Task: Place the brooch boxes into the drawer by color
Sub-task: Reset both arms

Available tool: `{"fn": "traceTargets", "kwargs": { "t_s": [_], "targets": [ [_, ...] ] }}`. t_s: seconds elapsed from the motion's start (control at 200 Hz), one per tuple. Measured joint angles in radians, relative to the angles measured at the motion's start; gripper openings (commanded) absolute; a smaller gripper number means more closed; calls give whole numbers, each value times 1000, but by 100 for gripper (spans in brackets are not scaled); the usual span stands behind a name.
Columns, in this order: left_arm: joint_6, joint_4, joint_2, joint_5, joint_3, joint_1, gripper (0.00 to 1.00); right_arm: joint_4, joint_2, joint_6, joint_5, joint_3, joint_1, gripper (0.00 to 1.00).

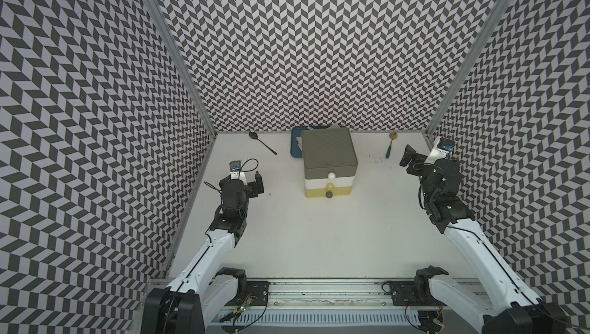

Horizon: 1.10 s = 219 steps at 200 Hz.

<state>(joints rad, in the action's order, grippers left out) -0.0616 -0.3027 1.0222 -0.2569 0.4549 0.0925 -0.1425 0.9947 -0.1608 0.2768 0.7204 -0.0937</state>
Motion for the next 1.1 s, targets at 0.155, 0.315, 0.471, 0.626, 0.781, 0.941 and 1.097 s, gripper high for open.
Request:
{"fn": "traceTargets", "kwargs": {
  "t_s": [0.155, 0.315, 0.471, 0.626, 0.781, 0.941, 1.097],
  "targets": [
    [-26, -191, 135, 11, -4, -80, 100, -185, 74, 55, -23, -146, 72, 100],
    [-37, -369, 244, 7, -53, -91, 100, -291, 189, 92, -51, -202, 111, 100],
    [-37, -478, 320, 8, -99, -91, 100, -454, 275, 93, -92, -289, 117, 100],
    [-37, -618, 379, 30, -142, -91, 100, -621, 349, 87, -122, -390, 121, 100],
    [-34, -741, 430, 56, -195, -91, 100, -852, 385, 78, -152, -507, 123, 99],
    [-14, -853, 502, 114, -212, -92, 100, -1104, 469, 78, -185, -621, 123, 99],
    [1, -894, 516, 157, -213, -92, 100, -1272, 560, 82, -204, -650, 123, 99]
  ]
}}
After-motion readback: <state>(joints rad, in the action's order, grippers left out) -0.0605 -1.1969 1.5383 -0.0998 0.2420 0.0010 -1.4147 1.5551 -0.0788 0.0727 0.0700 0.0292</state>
